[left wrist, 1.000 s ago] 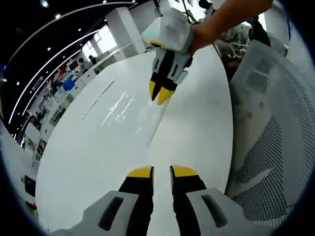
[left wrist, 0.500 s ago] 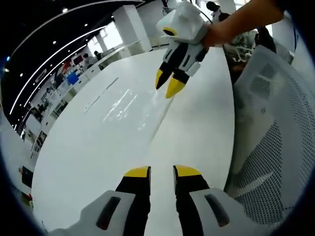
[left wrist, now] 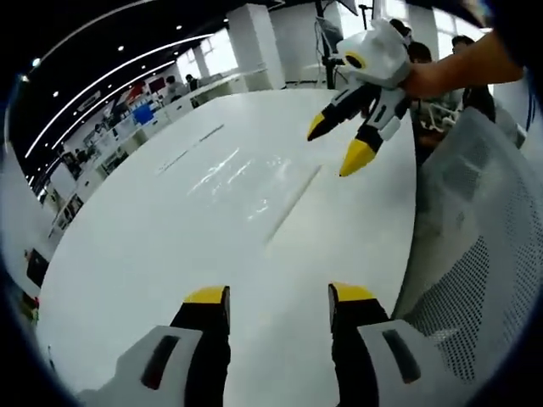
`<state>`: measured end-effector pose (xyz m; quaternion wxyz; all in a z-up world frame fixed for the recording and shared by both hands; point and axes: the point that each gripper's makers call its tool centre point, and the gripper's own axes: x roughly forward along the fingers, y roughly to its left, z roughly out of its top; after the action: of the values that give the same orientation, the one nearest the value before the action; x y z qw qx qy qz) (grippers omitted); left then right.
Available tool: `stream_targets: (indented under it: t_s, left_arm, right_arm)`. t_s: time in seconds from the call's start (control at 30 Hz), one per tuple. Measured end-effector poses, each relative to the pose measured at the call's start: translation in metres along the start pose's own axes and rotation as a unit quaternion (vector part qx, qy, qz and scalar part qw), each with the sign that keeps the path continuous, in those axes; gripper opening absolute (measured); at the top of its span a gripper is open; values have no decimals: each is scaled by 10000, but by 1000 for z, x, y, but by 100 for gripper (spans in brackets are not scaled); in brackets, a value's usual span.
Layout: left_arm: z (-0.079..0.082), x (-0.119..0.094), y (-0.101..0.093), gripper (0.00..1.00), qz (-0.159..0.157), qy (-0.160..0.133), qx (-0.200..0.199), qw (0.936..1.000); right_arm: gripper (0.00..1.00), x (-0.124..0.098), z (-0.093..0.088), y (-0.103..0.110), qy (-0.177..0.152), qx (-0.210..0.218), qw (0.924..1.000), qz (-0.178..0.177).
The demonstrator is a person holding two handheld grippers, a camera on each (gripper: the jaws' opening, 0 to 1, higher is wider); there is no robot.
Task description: Open the resealable bag by pulling the two sides of the seal apart until the entire bag opening is separated and visibly accessible.
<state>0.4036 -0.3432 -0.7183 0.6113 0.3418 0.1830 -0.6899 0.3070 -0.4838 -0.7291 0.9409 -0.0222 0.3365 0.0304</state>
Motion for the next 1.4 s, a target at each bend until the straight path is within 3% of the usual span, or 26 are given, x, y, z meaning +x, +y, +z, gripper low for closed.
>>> stream_targets:
  t_s: [0.3, 0.53, 0.9, 0.97, 1.4]
  left_arm:
    - [-4, -3, -2, 69, 47, -98, -364, 9993]
    - [-7, -7, 0, 81, 156, -166, -551, 9982]
    - [-11, -15, -3, 95, 204, -240, -944, 9950]
    - [-8, -17, -3, 99, 248, -359, -1002, 9940]
    - [-22, -16, -5, 99, 290, -237, -1183, 9923]
  right_arm:
    - [76, -11, 4, 2, -280, 316, 9990, -126]
    - [93, -20, 0, 9, -427, 547, 9973, -223]
    - [100, -39, -9, 11, -587, 1030, 9920, -442]
    - [100, -41, -10, 11, -602, 1056, 9914, -489]
    - [100, -43, -16, 8, -562, 1153, 9897, -628]
